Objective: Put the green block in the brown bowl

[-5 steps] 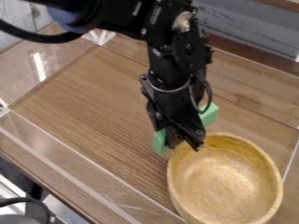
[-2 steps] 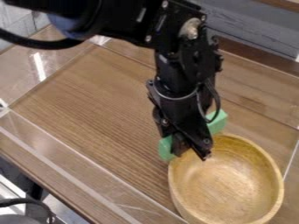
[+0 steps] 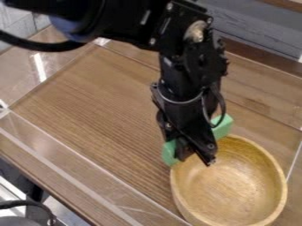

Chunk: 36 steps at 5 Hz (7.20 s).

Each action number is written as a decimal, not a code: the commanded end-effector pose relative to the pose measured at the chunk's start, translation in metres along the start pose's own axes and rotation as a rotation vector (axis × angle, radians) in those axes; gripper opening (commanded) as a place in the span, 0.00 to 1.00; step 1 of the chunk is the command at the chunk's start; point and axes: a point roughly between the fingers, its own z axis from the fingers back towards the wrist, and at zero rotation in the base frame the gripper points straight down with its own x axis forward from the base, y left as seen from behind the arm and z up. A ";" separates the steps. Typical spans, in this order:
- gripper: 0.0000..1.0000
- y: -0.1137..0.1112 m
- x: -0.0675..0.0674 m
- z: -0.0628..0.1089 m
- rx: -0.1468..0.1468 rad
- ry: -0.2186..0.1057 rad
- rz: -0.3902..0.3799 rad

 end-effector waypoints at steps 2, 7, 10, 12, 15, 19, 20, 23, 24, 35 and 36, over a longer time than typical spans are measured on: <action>0.00 -0.005 0.006 0.007 -0.005 -0.030 -0.013; 0.00 -0.014 0.010 0.007 -0.027 -0.016 -0.032; 0.00 -0.026 0.017 -0.006 -0.045 -0.019 -0.036; 0.00 -0.033 0.021 -0.017 -0.056 -0.020 -0.018; 0.00 -0.032 0.018 -0.026 -0.057 -0.003 0.000; 0.00 -0.027 0.011 -0.032 -0.063 0.021 0.024; 0.00 -0.026 0.009 -0.033 -0.066 0.027 0.031; 0.00 -0.025 0.003 -0.036 -0.073 0.040 0.056; 0.00 -0.024 0.002 -0.036 -0.075 0.043 0.065; 0.00 -0.002 0.007 -0.043 -0.047 0.068 0.116; 0.00 -0.001 0.007 -0.043 -0.045 0.069 0.122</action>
